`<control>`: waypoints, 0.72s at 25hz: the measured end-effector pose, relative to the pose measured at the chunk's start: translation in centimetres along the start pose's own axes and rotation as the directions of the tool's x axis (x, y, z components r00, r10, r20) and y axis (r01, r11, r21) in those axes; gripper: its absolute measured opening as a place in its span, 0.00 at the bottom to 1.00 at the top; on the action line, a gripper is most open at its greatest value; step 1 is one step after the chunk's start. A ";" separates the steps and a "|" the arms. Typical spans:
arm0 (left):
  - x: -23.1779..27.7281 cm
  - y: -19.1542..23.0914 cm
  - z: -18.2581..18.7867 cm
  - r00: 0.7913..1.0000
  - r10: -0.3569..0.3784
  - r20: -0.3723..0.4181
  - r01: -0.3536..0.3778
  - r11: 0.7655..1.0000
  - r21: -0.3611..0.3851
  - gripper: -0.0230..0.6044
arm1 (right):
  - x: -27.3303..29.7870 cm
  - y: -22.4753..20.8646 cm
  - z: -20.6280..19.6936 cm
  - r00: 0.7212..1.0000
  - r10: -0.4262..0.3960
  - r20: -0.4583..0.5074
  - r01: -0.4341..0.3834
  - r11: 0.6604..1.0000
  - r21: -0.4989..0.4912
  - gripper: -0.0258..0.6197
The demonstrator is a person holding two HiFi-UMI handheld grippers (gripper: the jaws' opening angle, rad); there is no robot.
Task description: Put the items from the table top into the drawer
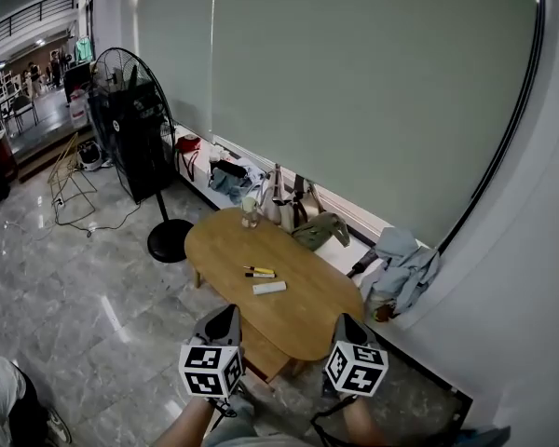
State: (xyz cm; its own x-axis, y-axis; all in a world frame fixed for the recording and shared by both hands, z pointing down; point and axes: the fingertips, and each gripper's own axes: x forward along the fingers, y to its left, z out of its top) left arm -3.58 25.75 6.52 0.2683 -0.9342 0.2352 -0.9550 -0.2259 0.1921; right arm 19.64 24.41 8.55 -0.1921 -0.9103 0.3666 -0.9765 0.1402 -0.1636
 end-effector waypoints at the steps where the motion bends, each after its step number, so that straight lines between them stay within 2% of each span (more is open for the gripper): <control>1: 0.7 0.6 0.6 1.000 -0.002 0.004 0.002 1.000 0.001 0.02 | 0.7 0.4 0.6 1.000 0.000 0.006 0.000 1.000 -0.005 0.05; 10: 7.8 5.3 3.8 1.000 -0.025 -0.013 0.025 1.000 0.014 0.02 | 8.7 3.1 4.3 1.000 0.014 0.007 -0.014 1.000 0.004 0.05; 18: 14.5 10.0 4.3 0.998 -0.036 -0.056 0.036 0.999 0.000 0.02 | 15.3 4.7 5.5 1.000 -0.013 -0.016 0.012 1.000 -0.012 0.05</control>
State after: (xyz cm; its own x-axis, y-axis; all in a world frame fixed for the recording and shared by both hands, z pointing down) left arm -9.77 8.79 7.75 0.3087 -0.9086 0.2814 -0.9448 -0.2589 0.2007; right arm 12.64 9.05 8.38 -0.1815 -0.9055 0.3835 -0.9799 0.1336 -0.1483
